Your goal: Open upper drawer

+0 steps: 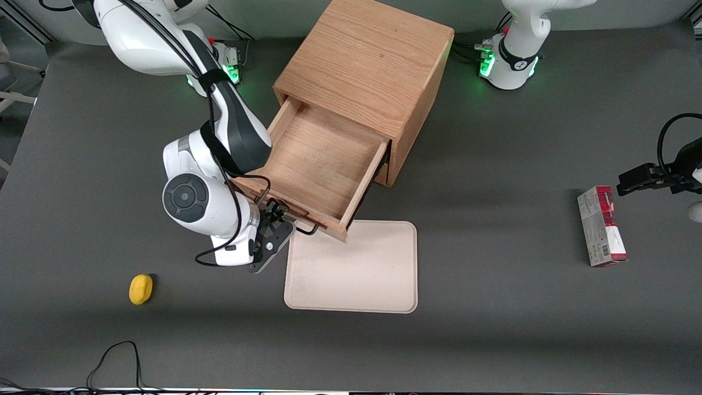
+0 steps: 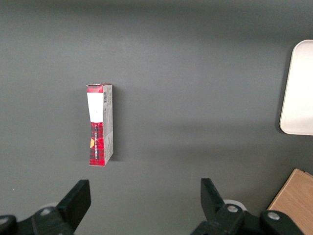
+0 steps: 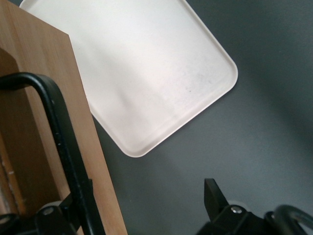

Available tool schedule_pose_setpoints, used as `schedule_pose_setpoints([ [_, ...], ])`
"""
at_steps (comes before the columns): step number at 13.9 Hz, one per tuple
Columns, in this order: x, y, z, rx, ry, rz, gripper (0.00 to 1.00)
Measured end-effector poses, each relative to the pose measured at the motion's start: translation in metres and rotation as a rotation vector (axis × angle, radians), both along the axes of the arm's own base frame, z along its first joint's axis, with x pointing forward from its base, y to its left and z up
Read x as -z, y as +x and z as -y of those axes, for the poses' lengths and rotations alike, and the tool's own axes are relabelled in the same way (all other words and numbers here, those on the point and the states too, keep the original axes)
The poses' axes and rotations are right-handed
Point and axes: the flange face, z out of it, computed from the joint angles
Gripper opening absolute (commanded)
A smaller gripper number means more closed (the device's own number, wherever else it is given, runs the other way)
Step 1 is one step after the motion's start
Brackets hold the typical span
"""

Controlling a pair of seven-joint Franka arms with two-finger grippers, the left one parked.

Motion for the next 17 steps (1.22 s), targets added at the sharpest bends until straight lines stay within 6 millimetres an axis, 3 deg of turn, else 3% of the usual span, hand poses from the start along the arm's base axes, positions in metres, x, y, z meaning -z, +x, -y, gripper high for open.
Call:
schedule_pose_setpoints([
  [10, 0.002, 0.017, 0.012, -0.012, 0.005, 0.006, 1.0],
  [13, -0.02, 0.019, 0.012, -0.017, 0.007, 0.007, 1.0],
  [17, -0.066, 0.021, 0.025, -0.009, 0.011, 0.015, 1.0],
])
